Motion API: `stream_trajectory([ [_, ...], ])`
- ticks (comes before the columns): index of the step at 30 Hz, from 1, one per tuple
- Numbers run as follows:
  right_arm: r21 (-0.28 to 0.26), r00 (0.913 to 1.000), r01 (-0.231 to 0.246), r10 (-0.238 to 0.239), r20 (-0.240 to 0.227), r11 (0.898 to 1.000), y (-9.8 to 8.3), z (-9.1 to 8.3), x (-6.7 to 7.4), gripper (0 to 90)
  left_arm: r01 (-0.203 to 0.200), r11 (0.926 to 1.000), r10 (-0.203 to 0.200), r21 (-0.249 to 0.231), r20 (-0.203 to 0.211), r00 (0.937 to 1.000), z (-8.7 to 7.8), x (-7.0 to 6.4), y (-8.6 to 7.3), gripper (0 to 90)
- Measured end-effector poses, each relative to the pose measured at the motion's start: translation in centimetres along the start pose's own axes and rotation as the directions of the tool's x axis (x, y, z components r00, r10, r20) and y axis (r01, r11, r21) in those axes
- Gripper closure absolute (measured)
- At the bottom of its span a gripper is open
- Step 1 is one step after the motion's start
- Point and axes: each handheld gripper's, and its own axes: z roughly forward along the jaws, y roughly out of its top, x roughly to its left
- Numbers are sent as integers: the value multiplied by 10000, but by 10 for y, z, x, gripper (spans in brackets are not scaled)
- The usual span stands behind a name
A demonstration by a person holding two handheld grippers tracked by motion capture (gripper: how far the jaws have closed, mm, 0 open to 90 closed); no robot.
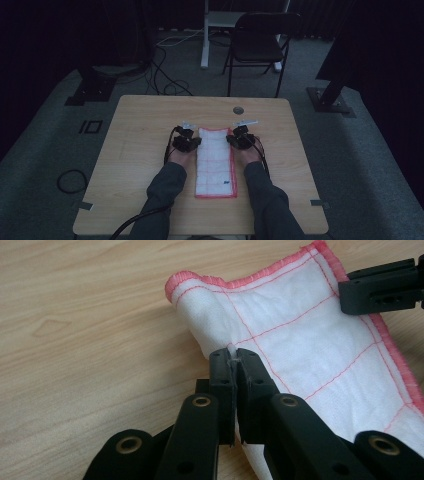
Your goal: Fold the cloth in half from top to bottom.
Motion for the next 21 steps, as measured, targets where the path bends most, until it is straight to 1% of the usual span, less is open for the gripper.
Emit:
stream_trajectory([
  [2,-80,10000,56,-56,21,10000,1,-3,0,863,-41,10000,42,-80,52,10000,-3,-1,2,873],
  [3,-141,9999,139,-139,4,9998,2,-6,1,863,-138,9997,140,-189,86,9999,-6,-2,3,873],
  [4,-141,9999,139,-139,4,9998,2,-6,1,863,-138,9997,140,-189,86,9999,-6,-2,3,873],
  [7,-286,9995,299,-300,-56,9991,5,-13,1,862,-336,9988,341,-359,152,9993,-13,-4,6,873],
  [10,-362,9992,393,-395,-58,9986,6,-17,1,862,-390,9981,398,-473,161,9991,-17,-6,7,872],
  [11,-423,9988,482,-485,-67,9979,6,-21,2,861,-481,9972,490,-577,137,9987,-20,-8,9,872],
  [14,-552,9985,530,-535,-90,9971,7,-24,2,861,-547,9961,559,-698,157,9983,-24,-10,10,872],
  [15,-617,9983,552,-561,-128,9966,7,-27,2,860,-646,9949,662,-776,186,9976,-27,-11,10,872],
  [21,-793,9976,632,-653,-242,9948,5,-34,5,861,-795,9936,809,-802,143,9966,-35,-16,9,871],
])
